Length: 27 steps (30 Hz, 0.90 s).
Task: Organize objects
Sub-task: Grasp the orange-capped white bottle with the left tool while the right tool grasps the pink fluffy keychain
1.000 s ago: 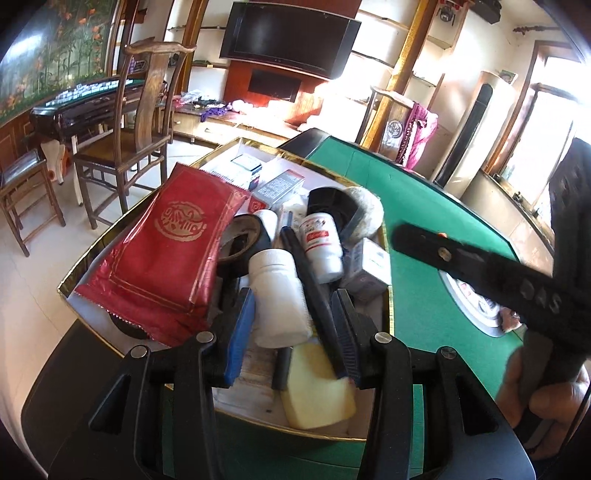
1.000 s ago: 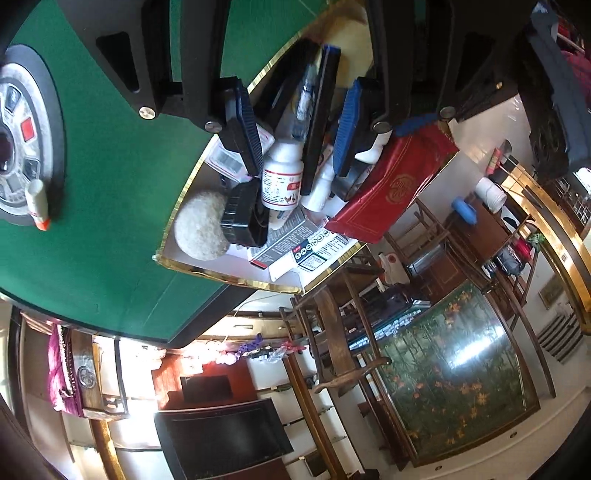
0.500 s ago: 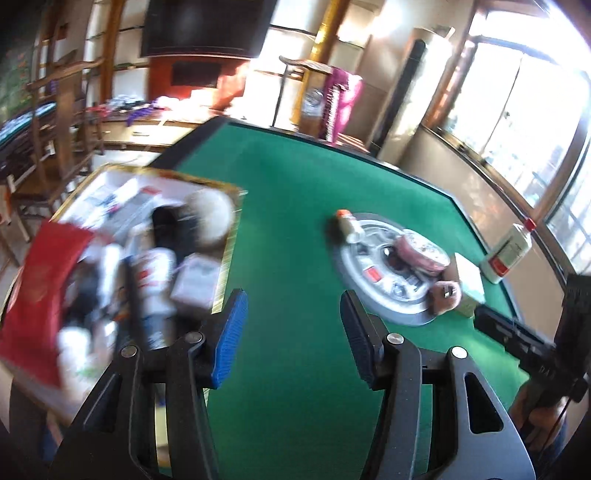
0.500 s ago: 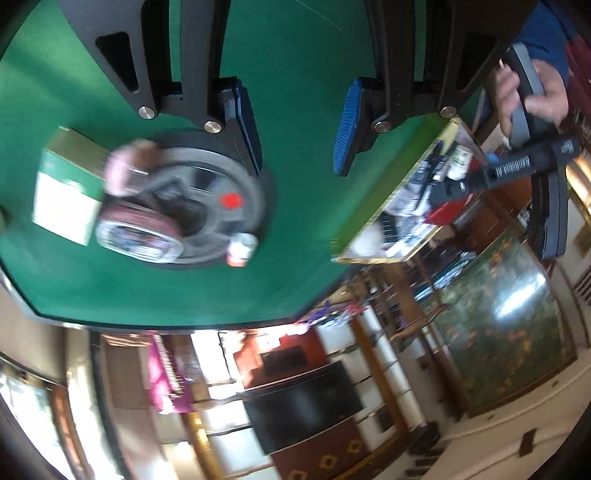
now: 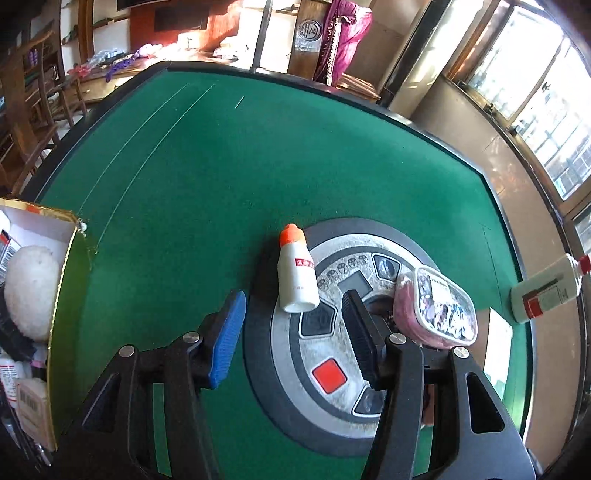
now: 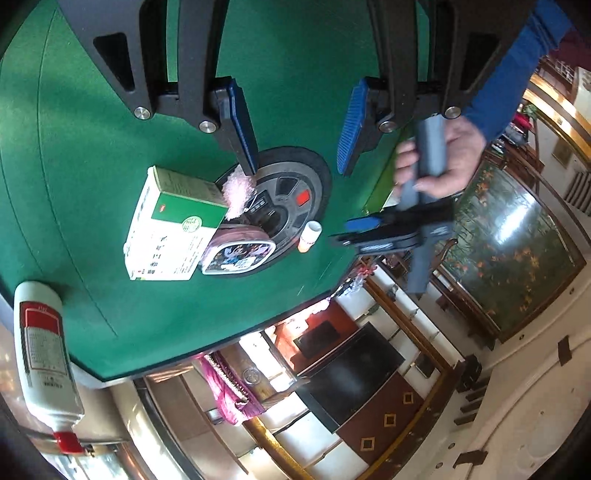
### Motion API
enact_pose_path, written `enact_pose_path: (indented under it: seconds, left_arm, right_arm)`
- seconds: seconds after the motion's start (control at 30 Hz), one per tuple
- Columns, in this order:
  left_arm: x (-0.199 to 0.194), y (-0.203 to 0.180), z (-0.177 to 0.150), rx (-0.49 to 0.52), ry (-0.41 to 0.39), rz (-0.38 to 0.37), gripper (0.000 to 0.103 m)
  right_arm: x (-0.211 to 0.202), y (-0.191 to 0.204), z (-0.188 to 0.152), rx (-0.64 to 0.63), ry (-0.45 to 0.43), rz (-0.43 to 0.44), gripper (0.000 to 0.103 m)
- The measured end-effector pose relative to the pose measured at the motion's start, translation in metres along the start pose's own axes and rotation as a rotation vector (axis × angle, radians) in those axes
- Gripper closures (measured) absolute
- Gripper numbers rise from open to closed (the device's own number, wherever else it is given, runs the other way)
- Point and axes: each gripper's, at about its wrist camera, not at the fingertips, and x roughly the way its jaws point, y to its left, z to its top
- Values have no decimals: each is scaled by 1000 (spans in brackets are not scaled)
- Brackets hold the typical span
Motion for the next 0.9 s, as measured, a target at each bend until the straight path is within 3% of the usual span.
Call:
enact_pose_path:
  seconds: [0.2, 0.3, 0.43, 0.63, 0.9]
  left_arm:
    - [40, -12, 8, 32, 36, 59, 50]
    - [47, -12, 3, 64, 19, 112, 77]
    - [40, -8, -16, 93, -15, 122, 77]
    - [6, 15, -72, 148, -39, 98, 77]
    - [-42, 50, -151, 177, -102, 79, 77]
  right_arm:
    - [1, -7, -4, 36, 20, 13, 58]
    - [1, -10, -4, 44, 14, 4, 58]
    - [0, -14, -3, 39, 3, -18, 58]
    - [0, -21, -4, 18, -24, -83, 58]
    - [33, -12, -15, -40, 48, -130, 58]
